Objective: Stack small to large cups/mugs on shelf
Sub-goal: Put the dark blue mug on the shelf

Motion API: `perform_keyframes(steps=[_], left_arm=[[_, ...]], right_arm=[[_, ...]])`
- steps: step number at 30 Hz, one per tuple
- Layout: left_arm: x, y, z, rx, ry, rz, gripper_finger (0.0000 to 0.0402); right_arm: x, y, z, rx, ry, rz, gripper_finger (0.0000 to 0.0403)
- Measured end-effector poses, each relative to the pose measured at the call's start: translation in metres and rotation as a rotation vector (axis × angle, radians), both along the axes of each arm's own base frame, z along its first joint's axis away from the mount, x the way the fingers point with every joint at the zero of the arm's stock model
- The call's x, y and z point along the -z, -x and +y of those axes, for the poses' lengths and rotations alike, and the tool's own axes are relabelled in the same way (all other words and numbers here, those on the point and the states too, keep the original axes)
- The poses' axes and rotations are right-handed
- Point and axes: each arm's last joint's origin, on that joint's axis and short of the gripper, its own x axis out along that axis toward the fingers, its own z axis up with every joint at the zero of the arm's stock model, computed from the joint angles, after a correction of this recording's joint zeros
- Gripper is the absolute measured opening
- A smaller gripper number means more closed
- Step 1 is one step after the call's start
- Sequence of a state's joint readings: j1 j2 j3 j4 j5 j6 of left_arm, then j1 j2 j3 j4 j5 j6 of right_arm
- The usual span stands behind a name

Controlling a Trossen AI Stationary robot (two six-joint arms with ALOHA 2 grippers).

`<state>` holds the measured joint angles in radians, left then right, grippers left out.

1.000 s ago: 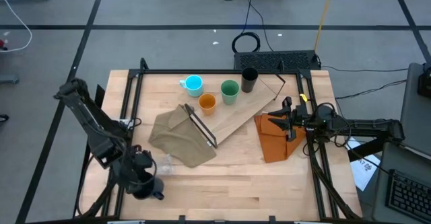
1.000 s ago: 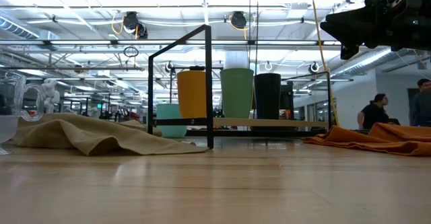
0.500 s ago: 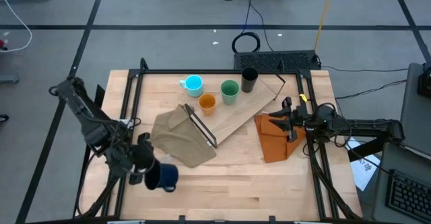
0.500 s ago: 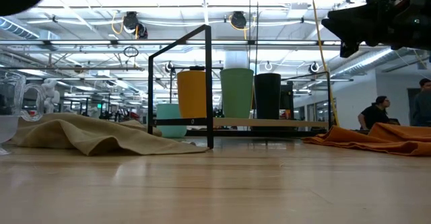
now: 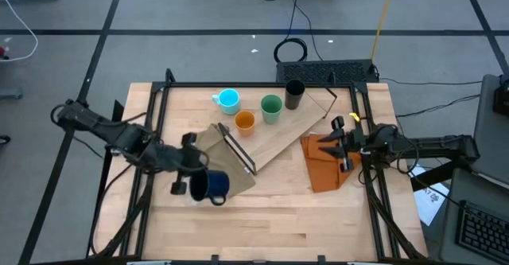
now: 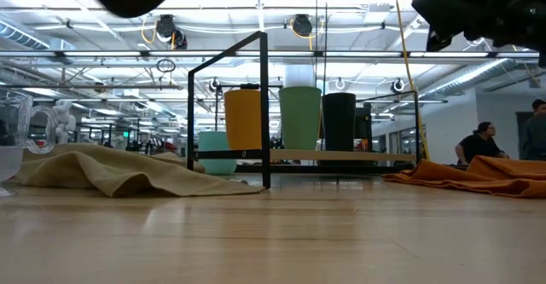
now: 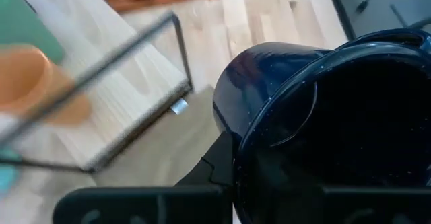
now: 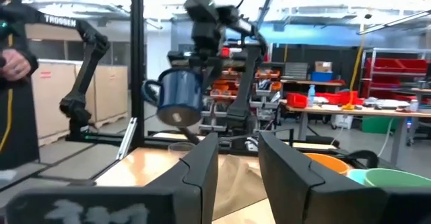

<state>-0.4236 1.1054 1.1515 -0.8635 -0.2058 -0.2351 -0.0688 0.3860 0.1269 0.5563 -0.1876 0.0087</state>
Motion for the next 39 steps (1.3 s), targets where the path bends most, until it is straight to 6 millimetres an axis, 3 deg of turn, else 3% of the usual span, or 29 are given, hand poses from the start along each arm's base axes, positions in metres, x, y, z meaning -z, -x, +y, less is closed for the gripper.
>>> perform_keyframes(steps=[8,12,18,24,29,39], left_arm=[[-0.012,-0.043,0.025,0.064,-0.09,0.076,0.0014],[-0.01,-0.059,0.04,0.078,-0.097,0.13,0.0014],[-0.015,-0.064,0.053,0.086,-0.081,0.129,0.0014],[-0.015,-0.064,0.061,0.065,-0.103,0.137,0.0014],[-0.015,-0.065,0.069,0.07,-0.119,0.134,0.0014],[-0.014,-0.07,0.074,0.093,-0.123,0.113,0.0014]], right_arm=[[-0.021,-0.022,0.008,-0.041,0.116,0.066,0.0096],[-0.035,-0.043,0.012,-0.069,0.164,0.202,0.0096],[-0.057,-0.077,0.023,-0.175,0.207,0.405,0.0116],[-0.079,-0.104,0.027,-0.241,0.205,0.377,0.0178],[-0.077,-0.126,0.026,-0.223,0.171,0.348,0.0205],[-0.064,-0.166,0.029,-0.238,0.147,0.398,0.0202]])
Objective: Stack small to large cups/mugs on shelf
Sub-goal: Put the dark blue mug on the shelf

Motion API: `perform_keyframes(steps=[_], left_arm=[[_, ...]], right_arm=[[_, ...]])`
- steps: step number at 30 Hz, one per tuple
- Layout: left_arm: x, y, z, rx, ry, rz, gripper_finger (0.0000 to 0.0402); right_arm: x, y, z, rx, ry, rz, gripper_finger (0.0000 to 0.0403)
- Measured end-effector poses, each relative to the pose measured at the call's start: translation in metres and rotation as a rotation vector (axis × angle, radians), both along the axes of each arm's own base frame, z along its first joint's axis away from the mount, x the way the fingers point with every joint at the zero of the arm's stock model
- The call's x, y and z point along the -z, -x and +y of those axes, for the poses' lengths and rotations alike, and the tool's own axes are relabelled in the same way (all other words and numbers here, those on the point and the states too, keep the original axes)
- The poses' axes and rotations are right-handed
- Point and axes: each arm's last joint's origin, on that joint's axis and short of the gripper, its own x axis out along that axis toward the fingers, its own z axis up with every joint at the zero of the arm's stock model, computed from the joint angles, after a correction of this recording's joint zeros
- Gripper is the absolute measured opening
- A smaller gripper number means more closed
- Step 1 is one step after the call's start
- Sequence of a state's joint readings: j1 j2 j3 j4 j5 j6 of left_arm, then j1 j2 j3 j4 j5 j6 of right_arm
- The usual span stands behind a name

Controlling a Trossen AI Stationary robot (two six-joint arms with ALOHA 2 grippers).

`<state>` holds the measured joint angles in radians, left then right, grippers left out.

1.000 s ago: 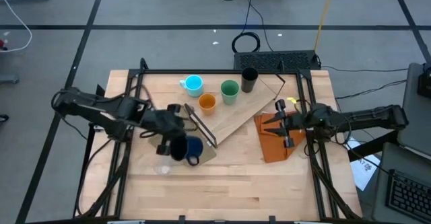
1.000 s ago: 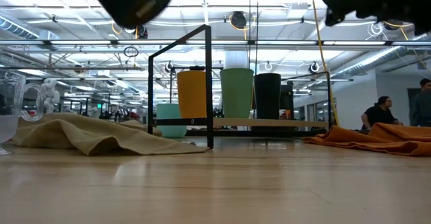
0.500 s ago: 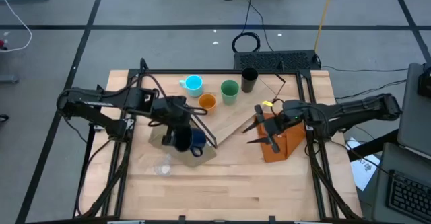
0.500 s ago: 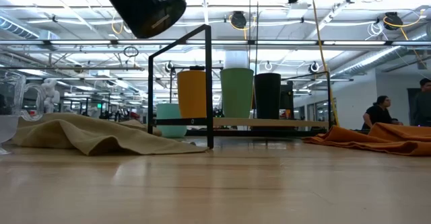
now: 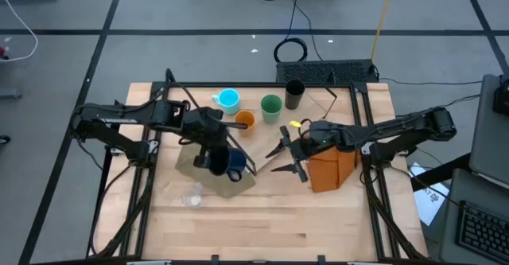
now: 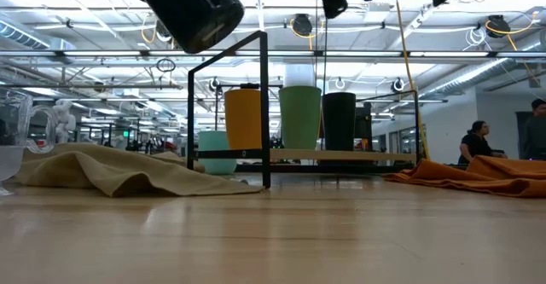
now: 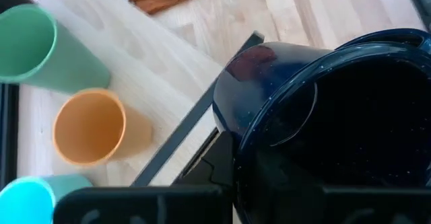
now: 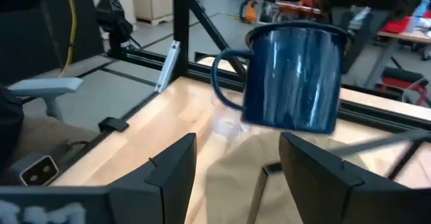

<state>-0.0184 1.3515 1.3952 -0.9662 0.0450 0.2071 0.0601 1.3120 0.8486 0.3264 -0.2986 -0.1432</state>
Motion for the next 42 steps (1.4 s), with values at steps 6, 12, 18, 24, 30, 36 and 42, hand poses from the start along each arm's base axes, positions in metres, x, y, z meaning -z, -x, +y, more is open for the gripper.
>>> perform_keyframes(steps=[6,12,18,24,30,36,42], left_arm=[[0.001,-0.006,-0.001,0.033,-0.004,-0.025,0.0014],[0.001,-0.008,0.002,0.031,0.006,-0.033,0.0014],[0.001,-0.008,0.002,0.034,0.012,-0.034,0.0014],[-0.001,-0.01,0.001,0.043,0.022,-0.064,0.0014],[-0.002,-0.012,0.001,0.057,0.023,-0.086,0.0014],[-0.003,-0.013,0.001,0.07,0.012,-0.105,0.0014],[-0.006,-0.016,0.001,0.082,0.002,-0.147,0.0014]], right_arm=[[-0.011,-0.016,0.005,-0.098,-0.035,-0.015,0.0202],[-0.017,-0.027,0.009,-0.116,-0.029,-0.028,0.0201],[-0.011,-0.039,0.015,-0.15,-0.034,0.002,0.0201],[-0.013,-0.048,0.018,-0.159,-0.02,0.012,0.0201],[-0.022,-0.05,0.02,-0.17,-0.01,-0.015,0.0201],[-0.015,-0.052,0.023,-0.185,0.001,0.008,0.0201],[-0.011,-0.055,0.023,-0.182,0.006,0.014,0.0201]])
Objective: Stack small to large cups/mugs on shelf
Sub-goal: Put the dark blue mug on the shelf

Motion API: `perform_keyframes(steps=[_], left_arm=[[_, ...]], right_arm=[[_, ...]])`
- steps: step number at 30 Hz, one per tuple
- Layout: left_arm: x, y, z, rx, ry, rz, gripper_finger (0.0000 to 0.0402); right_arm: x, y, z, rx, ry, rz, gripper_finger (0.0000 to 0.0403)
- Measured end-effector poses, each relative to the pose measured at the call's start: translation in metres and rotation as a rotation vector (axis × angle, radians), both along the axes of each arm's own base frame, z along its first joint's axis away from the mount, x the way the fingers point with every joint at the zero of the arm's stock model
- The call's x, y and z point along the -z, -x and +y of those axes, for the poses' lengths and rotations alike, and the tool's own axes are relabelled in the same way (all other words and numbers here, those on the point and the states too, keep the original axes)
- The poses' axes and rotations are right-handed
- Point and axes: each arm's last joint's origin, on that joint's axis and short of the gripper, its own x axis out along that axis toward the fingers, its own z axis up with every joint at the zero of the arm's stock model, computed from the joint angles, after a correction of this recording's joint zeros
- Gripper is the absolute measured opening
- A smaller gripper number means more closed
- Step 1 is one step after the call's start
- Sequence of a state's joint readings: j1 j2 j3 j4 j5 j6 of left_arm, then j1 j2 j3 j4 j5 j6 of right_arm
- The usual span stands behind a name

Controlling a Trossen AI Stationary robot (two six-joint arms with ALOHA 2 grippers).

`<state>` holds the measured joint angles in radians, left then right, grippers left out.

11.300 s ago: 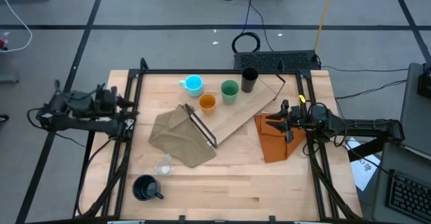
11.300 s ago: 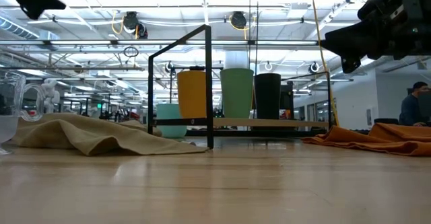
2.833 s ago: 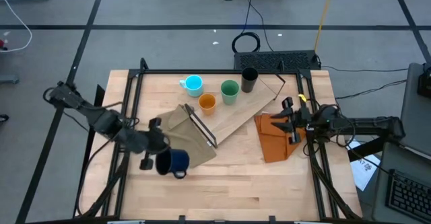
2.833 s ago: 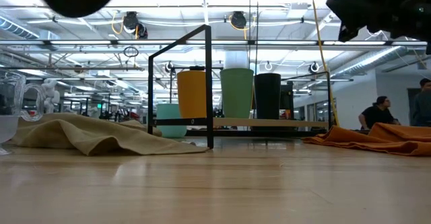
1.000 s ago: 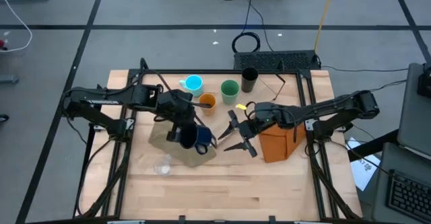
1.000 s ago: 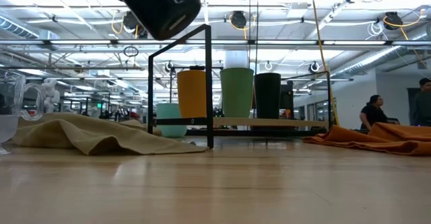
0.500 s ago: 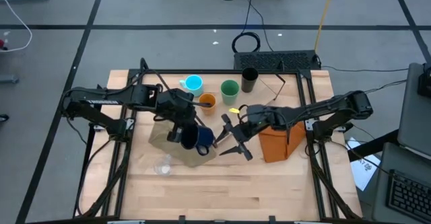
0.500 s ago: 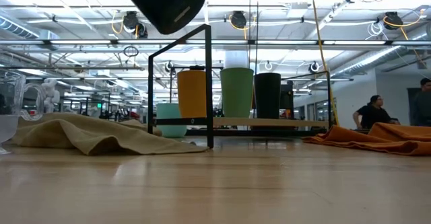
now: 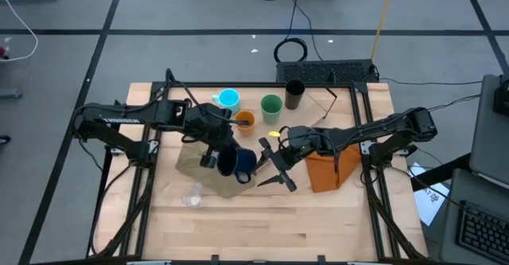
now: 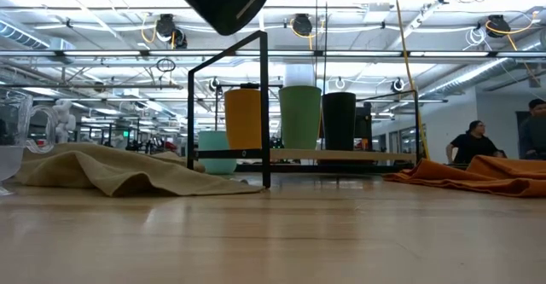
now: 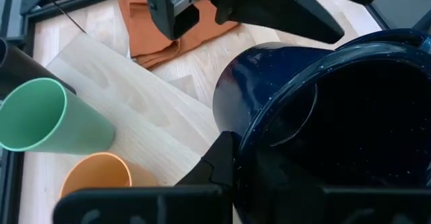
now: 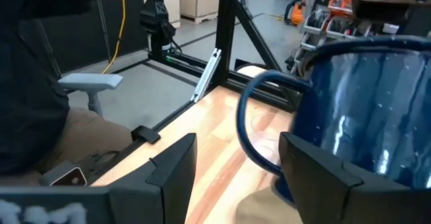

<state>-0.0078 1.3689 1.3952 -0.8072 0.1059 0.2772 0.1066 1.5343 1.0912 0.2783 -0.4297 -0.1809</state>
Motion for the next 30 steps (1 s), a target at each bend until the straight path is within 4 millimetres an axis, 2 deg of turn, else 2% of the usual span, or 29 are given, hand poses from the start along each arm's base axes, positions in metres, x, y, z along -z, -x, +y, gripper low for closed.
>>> perform_keyframes(steps=[3,8,17,22,30], left_arm=[[0.001,-0.001,0.001,0.002,-0.003,0.001,0.0014],[0.007,-0.014,0.004,0.014,-0.016,-0.013,0.0014],[-0.005,-0.035,0.008,0.035,-0.03,0.054,0.0014],[-0.01,-0.038,0.008,0.032,-0.05,0.06,0.0014],[-0.008,-0.037,0.006,0.028,-0.053,0.085,0.0014]], right_arm=[[-0.001,0.0,0.0,-0.002,0.003,-0.008,0.0201],[-0.002,0.0,0.0,-0.003,0.009,-0.019,0.0201],[0.0,0.001,0.002,-0.004,0.0,0.001,0.0201],[-0.001,0.002,0.007,-0.02,-0.001,0.001,0.0201],[-0.001,0.003,0.014,-0.032,0.0,-0.003,0.0201]])
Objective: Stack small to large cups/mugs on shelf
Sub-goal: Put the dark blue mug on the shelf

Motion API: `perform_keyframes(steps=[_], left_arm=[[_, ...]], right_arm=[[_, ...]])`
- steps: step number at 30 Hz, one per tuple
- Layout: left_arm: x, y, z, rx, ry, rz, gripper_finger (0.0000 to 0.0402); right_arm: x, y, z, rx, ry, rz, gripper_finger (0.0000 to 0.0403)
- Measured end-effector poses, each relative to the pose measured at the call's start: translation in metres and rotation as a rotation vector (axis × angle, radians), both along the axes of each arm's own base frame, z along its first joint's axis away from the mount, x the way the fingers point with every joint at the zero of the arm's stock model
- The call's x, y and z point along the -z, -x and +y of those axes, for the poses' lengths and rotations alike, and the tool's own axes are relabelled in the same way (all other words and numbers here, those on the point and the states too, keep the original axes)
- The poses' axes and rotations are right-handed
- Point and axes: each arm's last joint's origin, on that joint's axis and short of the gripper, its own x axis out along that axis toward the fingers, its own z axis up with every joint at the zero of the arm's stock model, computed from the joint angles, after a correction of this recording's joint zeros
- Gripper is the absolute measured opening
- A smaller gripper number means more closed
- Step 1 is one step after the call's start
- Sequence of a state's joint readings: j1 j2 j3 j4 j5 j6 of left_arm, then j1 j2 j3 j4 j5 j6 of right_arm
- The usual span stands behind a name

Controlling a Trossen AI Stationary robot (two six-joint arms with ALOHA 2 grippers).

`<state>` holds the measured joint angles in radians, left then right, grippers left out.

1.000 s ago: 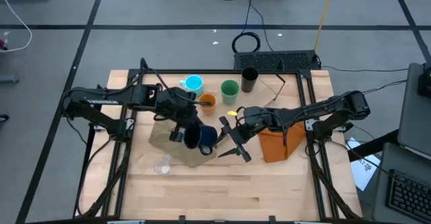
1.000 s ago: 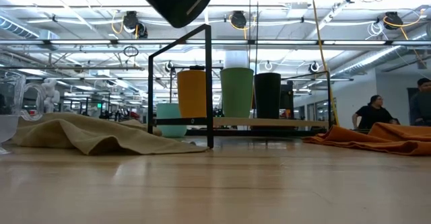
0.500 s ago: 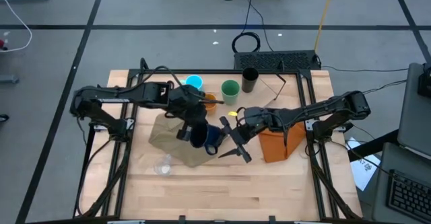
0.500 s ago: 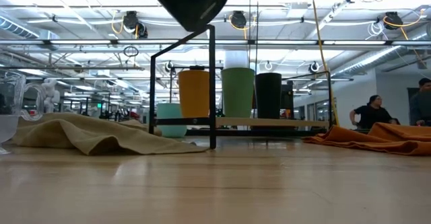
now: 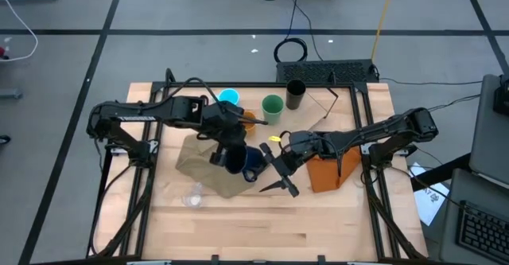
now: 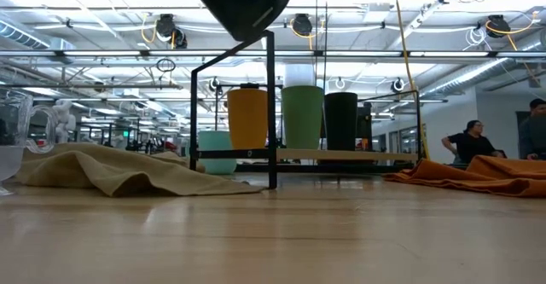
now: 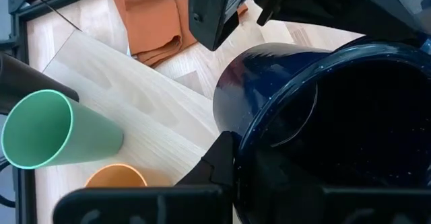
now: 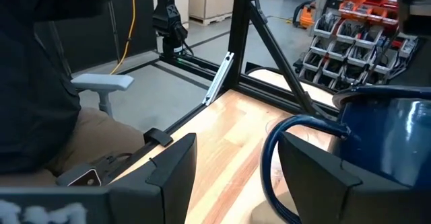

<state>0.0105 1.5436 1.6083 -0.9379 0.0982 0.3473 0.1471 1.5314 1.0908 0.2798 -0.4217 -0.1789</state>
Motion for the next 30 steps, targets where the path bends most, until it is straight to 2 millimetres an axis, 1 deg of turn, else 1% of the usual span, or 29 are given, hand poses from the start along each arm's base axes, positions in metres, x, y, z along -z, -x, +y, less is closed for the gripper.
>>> perform_keyframes(steps=[14,23,30], left_arm=[[0.0,0.0,0.0,0.006,-0.006,-0.006,0.0014],[0.0,0.001,0.0,0.016,-0.008,0.003,0.0014],[0.0,0.001,0.0,0.018,-0.012,0.005,0.0014]], right_arm=[[0.0,-0.001,-0.005,0.02,-0.015,0.004,0.0201],[0.012,-0.01,-0.004,0.023,-0.031,0.025,0.0201],[0.013,-0.011,-0.004,0.024,-0.032,0.019,0.0201]])
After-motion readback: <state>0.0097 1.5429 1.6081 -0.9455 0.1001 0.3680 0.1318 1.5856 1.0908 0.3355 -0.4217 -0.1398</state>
